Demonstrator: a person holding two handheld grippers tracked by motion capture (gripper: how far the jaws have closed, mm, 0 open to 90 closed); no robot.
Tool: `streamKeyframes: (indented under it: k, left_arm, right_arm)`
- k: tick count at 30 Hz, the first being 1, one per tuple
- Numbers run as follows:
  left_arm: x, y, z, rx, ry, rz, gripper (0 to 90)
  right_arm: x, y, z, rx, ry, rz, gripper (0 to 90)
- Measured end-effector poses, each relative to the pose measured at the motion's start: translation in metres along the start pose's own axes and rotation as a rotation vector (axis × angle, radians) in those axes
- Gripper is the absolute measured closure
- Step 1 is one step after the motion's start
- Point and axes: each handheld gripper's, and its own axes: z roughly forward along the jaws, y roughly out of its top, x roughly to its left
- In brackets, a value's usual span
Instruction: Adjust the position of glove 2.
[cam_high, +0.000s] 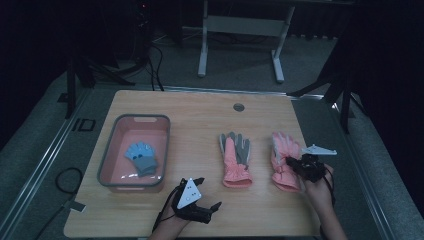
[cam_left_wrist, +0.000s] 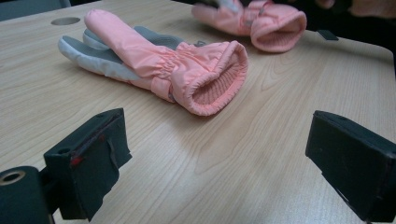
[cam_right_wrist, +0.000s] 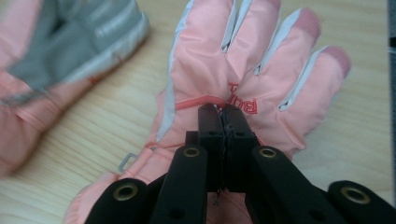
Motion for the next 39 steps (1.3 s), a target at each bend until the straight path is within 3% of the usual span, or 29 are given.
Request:
streamKeyframes:
  k: [6,10,17,21,22,29,33,34,39]
  left_arm:
    - [0.001,0.000,0.000,0.001,0.005,0.000,6.1]
    - [0.001,0.000,-0.001,-0.002,0.013,-0.001,6.1]
    - [0.001,0.001,-0.002,-0.004,0.012,-0.002,6.1]
    - [0.001,0.001,-0.003,-0.008,0.013,0.004,6.1]
    - [0.001,0.001,-0.003,-0.007,0.014,0.004,6.1]
    - [0.001,0.002,-0.004,-0.008,0.017,0.011,6.1]
    - [0.001,0.002,-0.005,-0.013,0.017,0.008,6.1]
    - [0.002,0.002,-0.005,-0.014,0.017,0.005,6.1]
    - [0.003,0.002,-0.006,-0.007,0.025,0.004,6.1]
  right_arm:
    - [0.015,0.031,-0.027,-0.051,-0.016,-0.034,88.0]
    - [0.025,0.053,-0.043,-0.095,0.001,-0.021,88.0]
    - [0.062,0.088,-0.059,-0.137,0.016,-0.060,87.9]
    - [0.080,0.094,-0.056,-0.128,0.031,-0.077,87.9]
    - [0.095,0.098,-0.051,-0.124,0.054,-0.078,87.9]
    - [0.137,0.099,-0.023,-0.079,0.058,-0.117,87.9]
    - [0.145,0.094,-0.009,-0.050,0.067,-0.108,87.9]
    - [0.151,0.088,0.002,-0.025,0.071,-0.108,87.8]
    - [0.153,0.084,0.011,-0.005,0.064,-0.119,87.9]
